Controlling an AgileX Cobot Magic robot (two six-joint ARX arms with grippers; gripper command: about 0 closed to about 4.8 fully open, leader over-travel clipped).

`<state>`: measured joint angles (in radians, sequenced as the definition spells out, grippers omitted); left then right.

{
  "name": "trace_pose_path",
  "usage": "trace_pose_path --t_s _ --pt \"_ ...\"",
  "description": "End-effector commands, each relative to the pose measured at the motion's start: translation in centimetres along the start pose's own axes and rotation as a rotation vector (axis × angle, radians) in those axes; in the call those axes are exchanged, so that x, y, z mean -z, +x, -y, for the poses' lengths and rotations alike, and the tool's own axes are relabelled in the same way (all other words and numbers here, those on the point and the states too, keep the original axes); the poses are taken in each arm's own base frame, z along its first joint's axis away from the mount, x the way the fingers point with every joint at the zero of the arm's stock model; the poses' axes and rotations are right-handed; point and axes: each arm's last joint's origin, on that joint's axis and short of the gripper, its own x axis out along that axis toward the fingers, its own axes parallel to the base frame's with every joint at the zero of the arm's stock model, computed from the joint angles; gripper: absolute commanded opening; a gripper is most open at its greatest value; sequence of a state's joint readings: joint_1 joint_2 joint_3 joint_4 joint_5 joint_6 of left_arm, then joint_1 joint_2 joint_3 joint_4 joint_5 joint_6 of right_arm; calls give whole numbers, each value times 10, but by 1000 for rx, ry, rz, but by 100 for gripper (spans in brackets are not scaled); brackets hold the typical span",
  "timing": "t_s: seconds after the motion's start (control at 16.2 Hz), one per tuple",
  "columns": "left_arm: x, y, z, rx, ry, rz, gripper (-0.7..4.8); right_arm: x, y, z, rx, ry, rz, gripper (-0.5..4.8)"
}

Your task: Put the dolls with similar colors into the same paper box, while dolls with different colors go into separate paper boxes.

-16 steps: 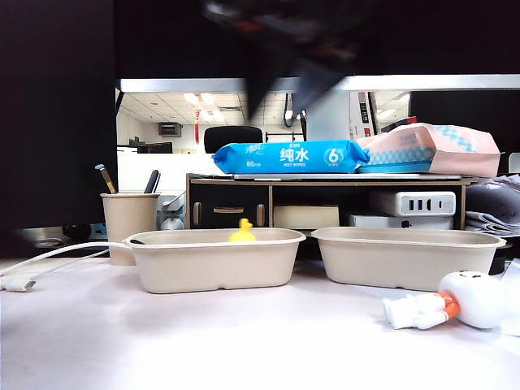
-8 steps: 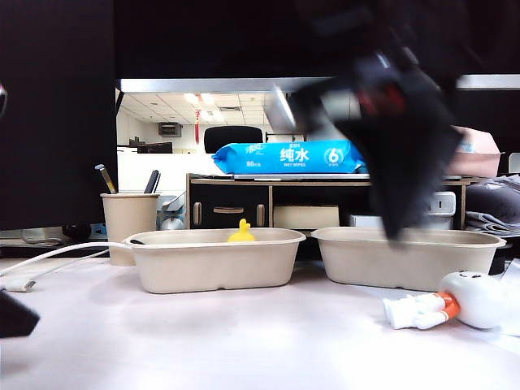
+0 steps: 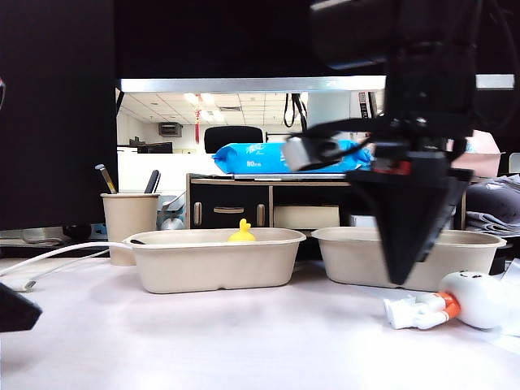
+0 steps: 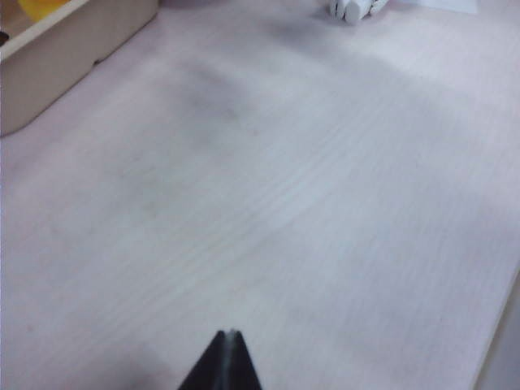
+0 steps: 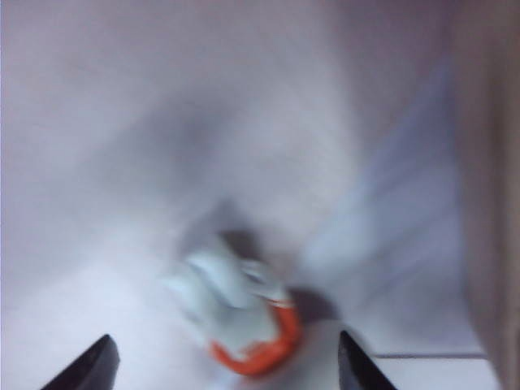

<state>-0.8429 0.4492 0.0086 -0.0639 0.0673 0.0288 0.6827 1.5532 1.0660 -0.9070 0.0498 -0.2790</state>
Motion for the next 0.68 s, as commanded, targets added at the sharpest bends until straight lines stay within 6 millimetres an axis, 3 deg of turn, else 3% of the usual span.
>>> trace_pose_path --t_s 0.06,0.68 --pt "-2 -1 0 1 0 22 -5 4 1 8 -2 18 -15 349" --pt "-8 -6 0 -1 5 100 -5 7 8 7 -71 -25 -54 349"
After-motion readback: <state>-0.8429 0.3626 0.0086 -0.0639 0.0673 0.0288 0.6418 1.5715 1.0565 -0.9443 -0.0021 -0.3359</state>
